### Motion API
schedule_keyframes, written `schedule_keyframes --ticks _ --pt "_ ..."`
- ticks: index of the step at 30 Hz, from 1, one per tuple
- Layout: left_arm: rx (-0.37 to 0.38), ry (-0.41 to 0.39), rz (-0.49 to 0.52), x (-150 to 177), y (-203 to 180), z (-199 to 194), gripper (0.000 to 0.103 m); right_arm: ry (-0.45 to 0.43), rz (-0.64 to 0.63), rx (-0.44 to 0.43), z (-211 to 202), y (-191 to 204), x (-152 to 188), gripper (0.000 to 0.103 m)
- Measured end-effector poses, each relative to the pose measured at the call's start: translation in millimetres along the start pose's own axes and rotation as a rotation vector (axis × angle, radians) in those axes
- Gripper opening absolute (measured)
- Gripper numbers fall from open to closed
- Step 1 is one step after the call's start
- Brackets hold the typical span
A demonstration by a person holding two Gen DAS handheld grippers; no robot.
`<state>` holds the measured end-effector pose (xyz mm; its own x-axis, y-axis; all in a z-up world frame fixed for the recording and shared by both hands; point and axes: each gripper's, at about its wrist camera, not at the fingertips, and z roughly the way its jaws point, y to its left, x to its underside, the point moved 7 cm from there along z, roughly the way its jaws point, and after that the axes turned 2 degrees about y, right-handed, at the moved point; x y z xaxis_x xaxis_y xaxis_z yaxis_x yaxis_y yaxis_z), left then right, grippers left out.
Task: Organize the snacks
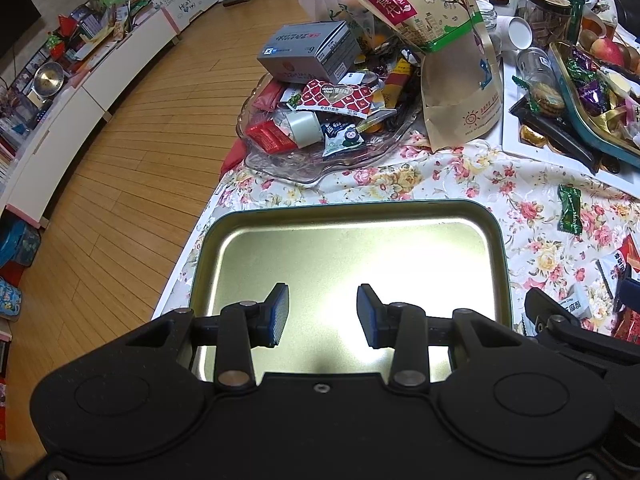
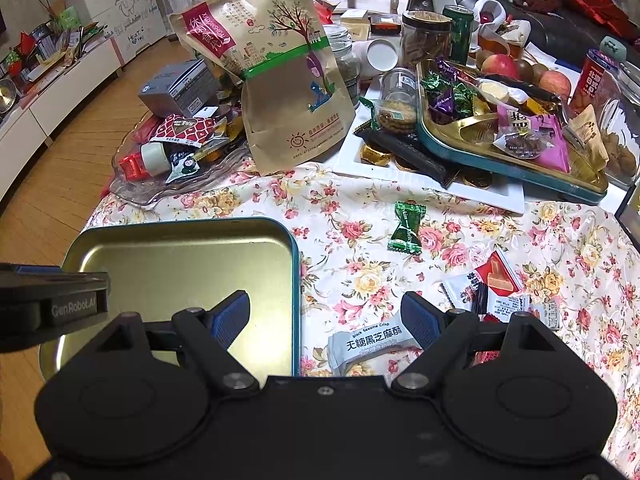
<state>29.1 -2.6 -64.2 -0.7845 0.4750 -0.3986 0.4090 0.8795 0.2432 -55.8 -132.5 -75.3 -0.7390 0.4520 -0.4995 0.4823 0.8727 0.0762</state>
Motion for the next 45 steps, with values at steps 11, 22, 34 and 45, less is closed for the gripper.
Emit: schedule_keyframes --ticks 11,22,34,45 --pt "0.000 0.000 0.002 1 -2 0 0.048 0.002 -0.009 0.009 1 1 2 0.087" --pt "0.000 -0.001 0.006 1 -4 -2 0.048 -0.079 0.002 0.090 -2 -3 -2 0.087" --pt "-0.002 -0.005 0.019 1 -8 -5 0.048 -0.110 -0.011 0.235 4 -18 -7 0.087" --pt "0.001 -0.006 0.024 0 -9 -6 0.048 -0.110 -0.081 0.264 10 -13 -2 0.088"
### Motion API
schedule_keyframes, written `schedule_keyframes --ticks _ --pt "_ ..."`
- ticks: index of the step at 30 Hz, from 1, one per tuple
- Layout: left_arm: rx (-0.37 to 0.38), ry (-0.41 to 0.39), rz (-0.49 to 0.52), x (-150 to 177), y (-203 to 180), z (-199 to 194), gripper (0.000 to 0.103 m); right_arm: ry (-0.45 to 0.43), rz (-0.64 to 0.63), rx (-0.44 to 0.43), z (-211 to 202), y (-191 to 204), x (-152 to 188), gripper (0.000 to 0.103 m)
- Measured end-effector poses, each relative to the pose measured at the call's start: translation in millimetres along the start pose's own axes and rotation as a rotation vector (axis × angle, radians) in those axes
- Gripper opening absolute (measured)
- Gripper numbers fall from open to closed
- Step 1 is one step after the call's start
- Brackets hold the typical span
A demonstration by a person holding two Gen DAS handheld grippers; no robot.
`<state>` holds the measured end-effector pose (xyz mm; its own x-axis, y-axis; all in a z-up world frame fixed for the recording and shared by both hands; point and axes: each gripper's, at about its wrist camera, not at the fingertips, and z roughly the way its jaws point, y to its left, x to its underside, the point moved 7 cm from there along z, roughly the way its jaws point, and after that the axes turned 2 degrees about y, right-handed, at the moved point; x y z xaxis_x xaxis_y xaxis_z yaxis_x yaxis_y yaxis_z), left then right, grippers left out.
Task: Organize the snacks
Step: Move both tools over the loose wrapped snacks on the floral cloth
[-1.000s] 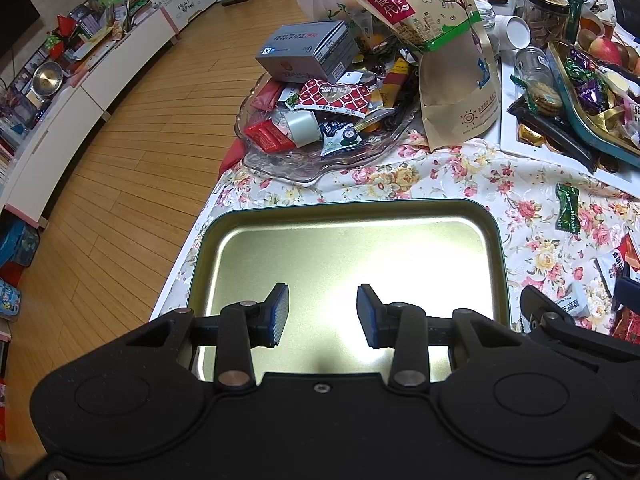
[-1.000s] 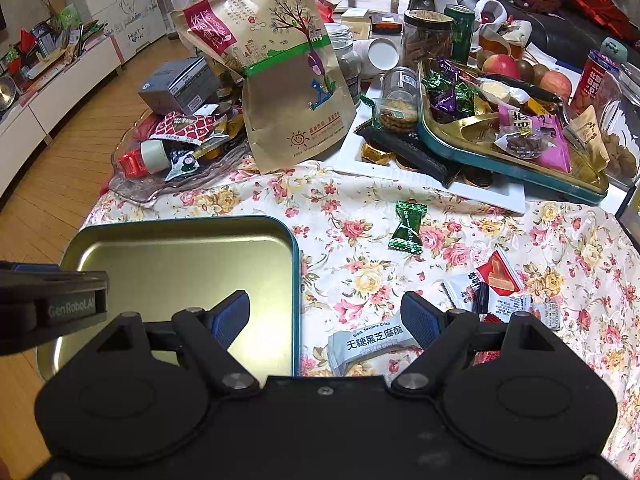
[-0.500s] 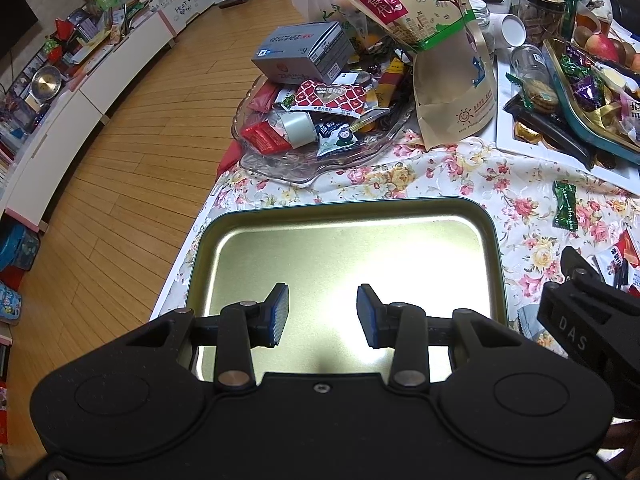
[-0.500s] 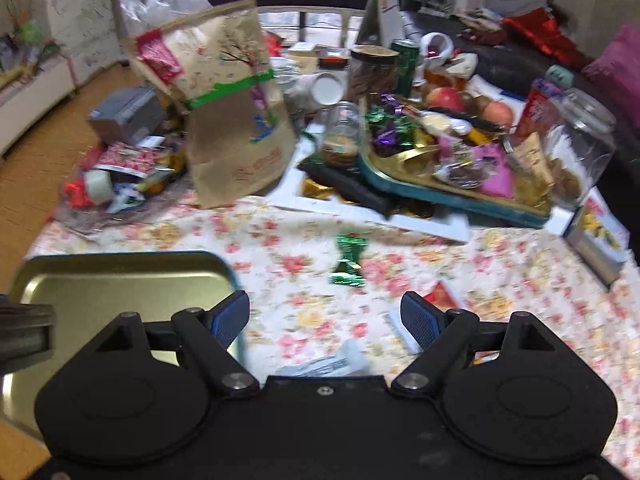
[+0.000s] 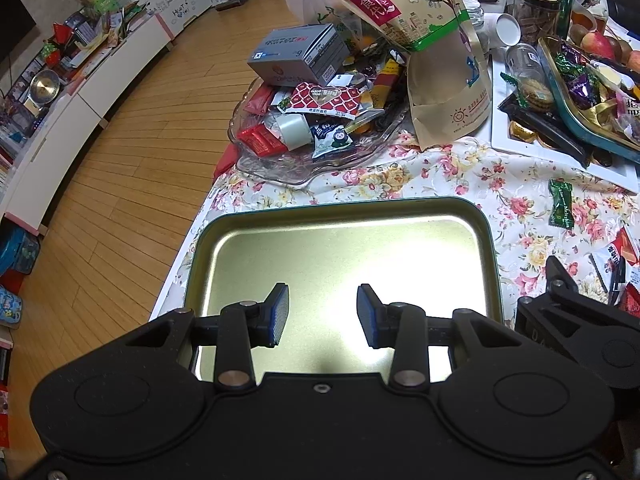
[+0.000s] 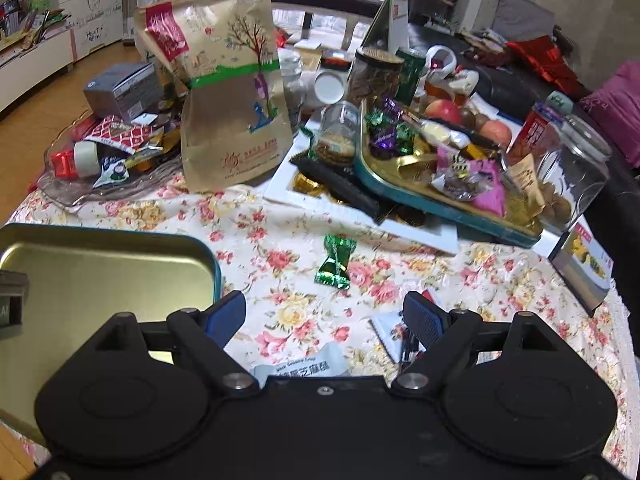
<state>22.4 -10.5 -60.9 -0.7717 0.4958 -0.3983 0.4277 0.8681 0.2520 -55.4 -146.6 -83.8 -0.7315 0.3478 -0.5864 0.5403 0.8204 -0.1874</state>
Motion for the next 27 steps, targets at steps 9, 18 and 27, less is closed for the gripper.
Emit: schedule_keyframes --ticks 9,18,27 --pt "0.013 -0.011 0.008 -2 -7 -5 0.048 0.023 -0.004 0.057 7 -12 7 0.082" --pt "0.071 -0.006 0.016 -4 -24 -13 0.048 -0.018 -0.050 0.129 5 -30 12 0.079" --pt "0.116 0.002 0.083 -1 -66 -21 0.048 0.025 0.030 0.101 6 -86 20 0.079"
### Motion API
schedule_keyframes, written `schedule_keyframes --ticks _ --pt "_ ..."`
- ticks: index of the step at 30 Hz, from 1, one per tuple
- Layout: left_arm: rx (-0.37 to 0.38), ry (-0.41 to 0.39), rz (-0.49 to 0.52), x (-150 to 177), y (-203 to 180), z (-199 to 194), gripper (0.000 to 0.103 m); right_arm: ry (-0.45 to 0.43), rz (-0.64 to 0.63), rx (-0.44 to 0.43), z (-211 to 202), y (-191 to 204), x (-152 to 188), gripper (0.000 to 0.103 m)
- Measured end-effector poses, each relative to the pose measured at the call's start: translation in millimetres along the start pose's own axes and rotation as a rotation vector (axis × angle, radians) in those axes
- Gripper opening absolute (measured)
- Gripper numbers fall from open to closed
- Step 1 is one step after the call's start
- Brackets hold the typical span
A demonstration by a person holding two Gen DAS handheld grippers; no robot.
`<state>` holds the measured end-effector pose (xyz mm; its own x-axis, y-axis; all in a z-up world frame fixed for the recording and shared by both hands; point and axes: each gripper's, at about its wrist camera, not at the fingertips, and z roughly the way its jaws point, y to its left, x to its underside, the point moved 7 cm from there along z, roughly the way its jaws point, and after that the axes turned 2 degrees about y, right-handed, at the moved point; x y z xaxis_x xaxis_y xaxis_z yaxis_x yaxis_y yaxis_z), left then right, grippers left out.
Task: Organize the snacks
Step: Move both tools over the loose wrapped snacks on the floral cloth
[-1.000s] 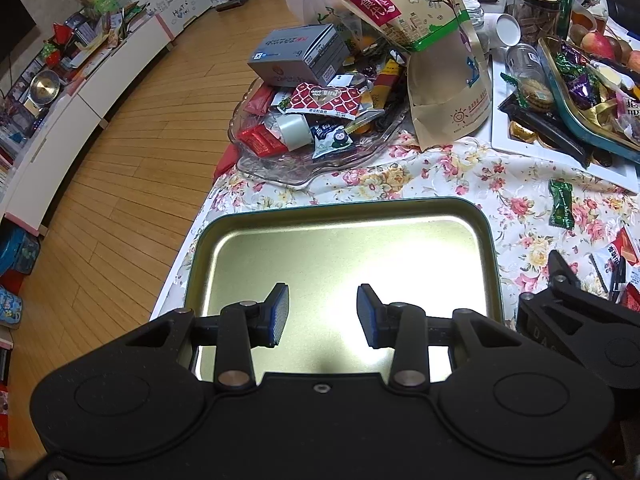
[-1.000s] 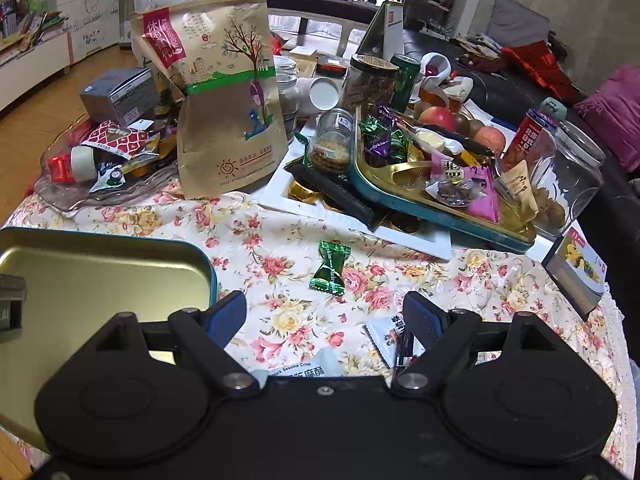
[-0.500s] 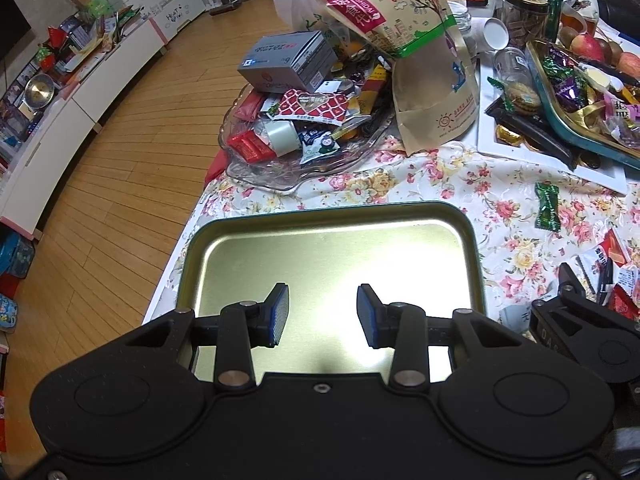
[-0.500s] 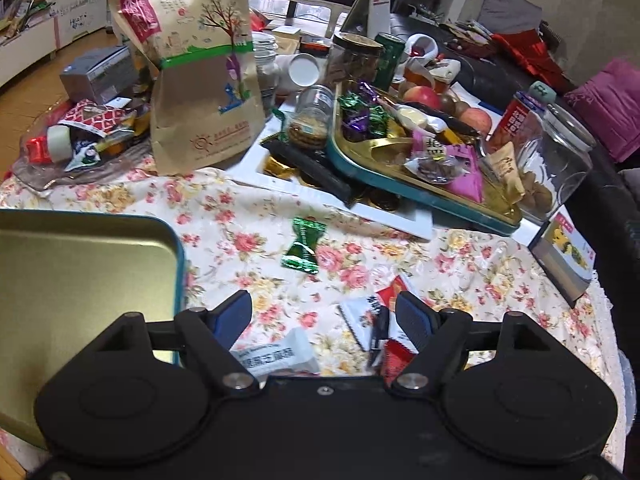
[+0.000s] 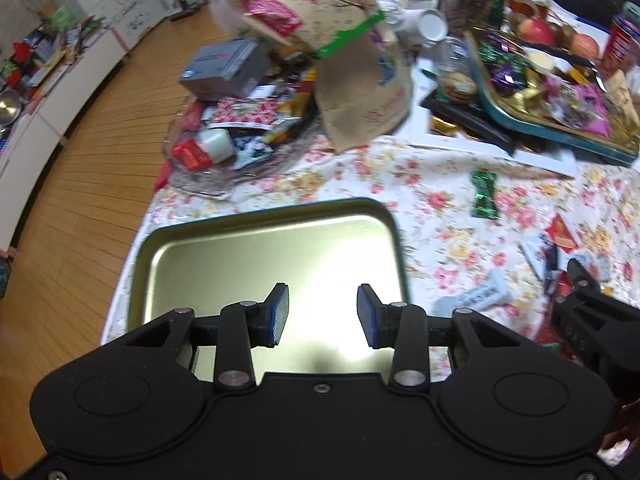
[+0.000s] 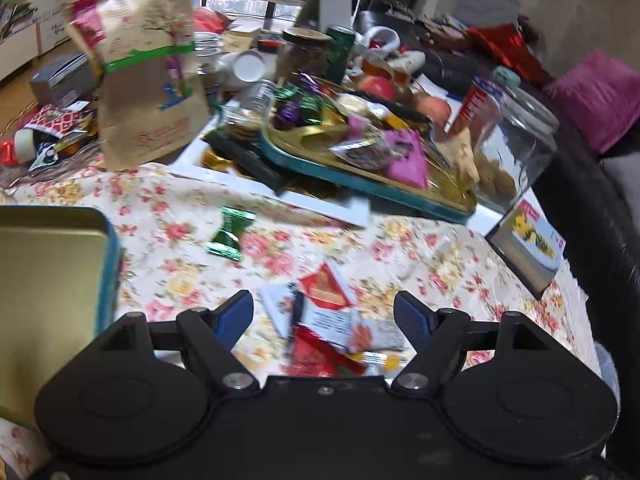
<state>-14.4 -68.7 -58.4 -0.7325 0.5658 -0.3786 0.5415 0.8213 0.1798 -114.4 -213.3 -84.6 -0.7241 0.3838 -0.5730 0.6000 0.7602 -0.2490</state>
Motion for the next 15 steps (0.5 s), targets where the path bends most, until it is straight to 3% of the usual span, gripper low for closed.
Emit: schedule_keyframes --ticks 7,15 --pt "0.065 0.026 0.054 -1 -43 0 0.048 0.050 0.080 -0.037 12 -69 13 0.078" --pt "0.150 0.118 0.123 15 -85 14 0.048 0.236 0.429 -0.145 40 -153 52 0.073"
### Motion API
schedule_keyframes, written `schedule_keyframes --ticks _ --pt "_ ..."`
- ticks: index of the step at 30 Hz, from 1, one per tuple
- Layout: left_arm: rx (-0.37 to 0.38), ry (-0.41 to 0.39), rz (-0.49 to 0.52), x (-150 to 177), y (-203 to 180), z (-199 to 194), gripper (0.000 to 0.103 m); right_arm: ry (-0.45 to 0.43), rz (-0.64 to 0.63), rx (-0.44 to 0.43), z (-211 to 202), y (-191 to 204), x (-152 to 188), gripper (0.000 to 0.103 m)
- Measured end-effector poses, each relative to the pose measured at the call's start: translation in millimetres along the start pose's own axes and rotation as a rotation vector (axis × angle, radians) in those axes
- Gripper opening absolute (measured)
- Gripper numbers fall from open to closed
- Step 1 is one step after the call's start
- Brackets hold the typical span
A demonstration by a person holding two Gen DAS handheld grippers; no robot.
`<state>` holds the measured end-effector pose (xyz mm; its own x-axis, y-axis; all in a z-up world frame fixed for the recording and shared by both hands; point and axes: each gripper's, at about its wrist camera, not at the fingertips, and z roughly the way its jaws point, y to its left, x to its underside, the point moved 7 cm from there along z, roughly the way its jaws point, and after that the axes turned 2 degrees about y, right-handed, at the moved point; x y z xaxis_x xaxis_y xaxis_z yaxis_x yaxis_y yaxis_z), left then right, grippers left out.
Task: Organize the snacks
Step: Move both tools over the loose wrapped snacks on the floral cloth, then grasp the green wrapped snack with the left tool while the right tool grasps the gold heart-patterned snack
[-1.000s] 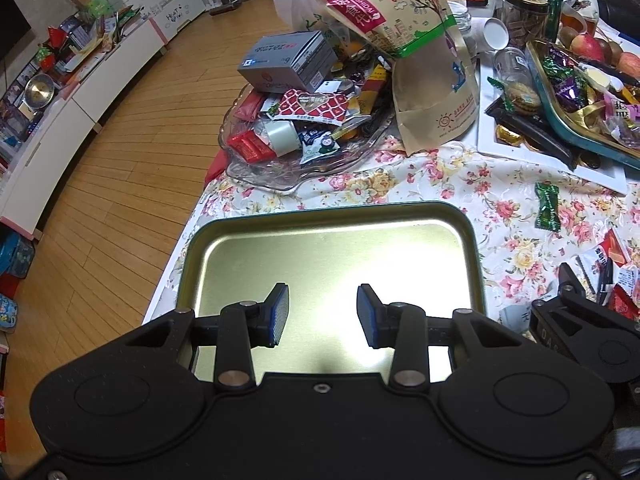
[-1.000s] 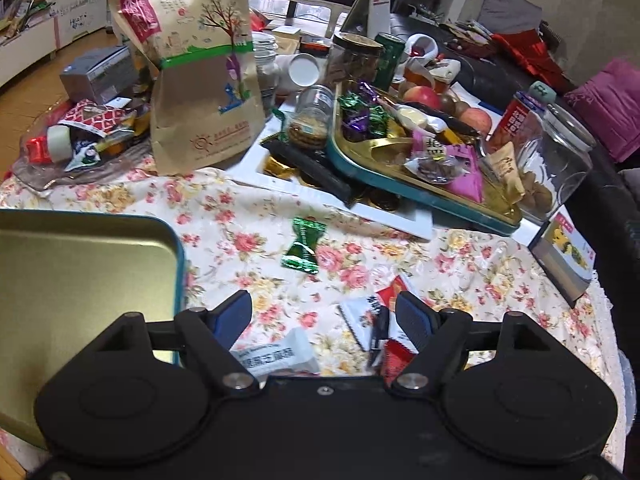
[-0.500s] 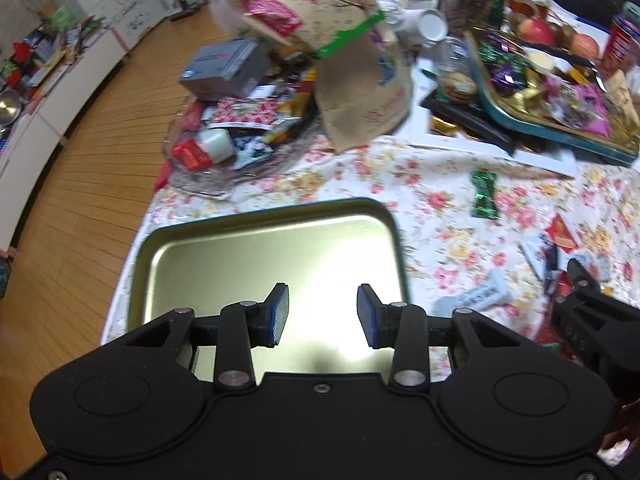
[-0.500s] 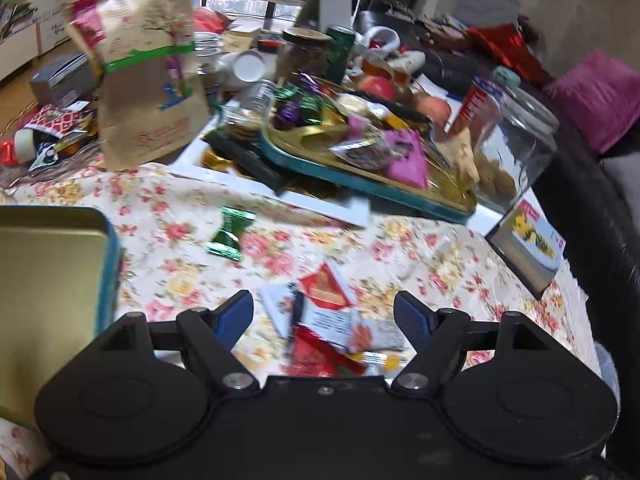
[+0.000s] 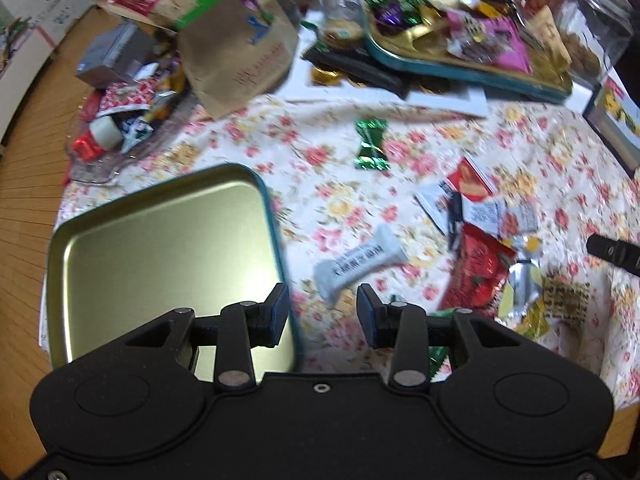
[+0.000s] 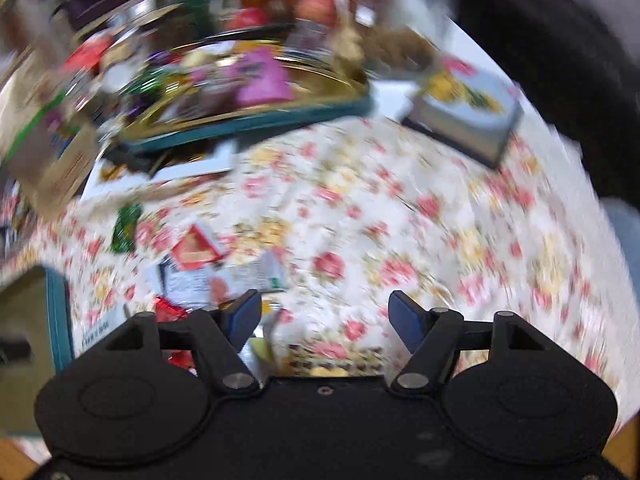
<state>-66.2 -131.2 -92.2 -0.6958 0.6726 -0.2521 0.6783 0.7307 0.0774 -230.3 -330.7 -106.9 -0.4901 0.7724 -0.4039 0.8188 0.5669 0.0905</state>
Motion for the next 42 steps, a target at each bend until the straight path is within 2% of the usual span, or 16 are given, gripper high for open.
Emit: schedule_keyframes --ticks 3,7,13,18,24,27,32,42 --pt "0.035 0.031 0.029 6 -13 7 0.048 0.049 0.115 -0.034 6 -27 1 0.073" --pt "0.091 0.073 0.065 14 -28 16 0.048 0.079 0.175 -0.047 10 -46 3 0.073" --pt "0.173 0.095 0.131 25 -49 22 0.048 0.161 0.186 -0.084 17 -49 16 0.073" --pt "0.216 0.091 0.162 28 -61 25 0.048 0.170 0.175 -0.093 14 -41 17 0.074" --pt "0.197 0.114 0.145 30 -66 41 0.048 0.154 0.161 -0.120 5 -35 15 0.074" --pt "0.152 0.089 0.148 30 -66 44 0.048 0.153 0.151 -0.121 4 -34 15 0.074" --pt "0.133 0.081 0.134 29 -65 49 0.049 0.164 0.165 -0.124 5 -38 17 0.074" --pt "0.132 0.086 0.116 26 -69 51 0.050 0.176 0.162 -0.118 6 -37 19 0.074"
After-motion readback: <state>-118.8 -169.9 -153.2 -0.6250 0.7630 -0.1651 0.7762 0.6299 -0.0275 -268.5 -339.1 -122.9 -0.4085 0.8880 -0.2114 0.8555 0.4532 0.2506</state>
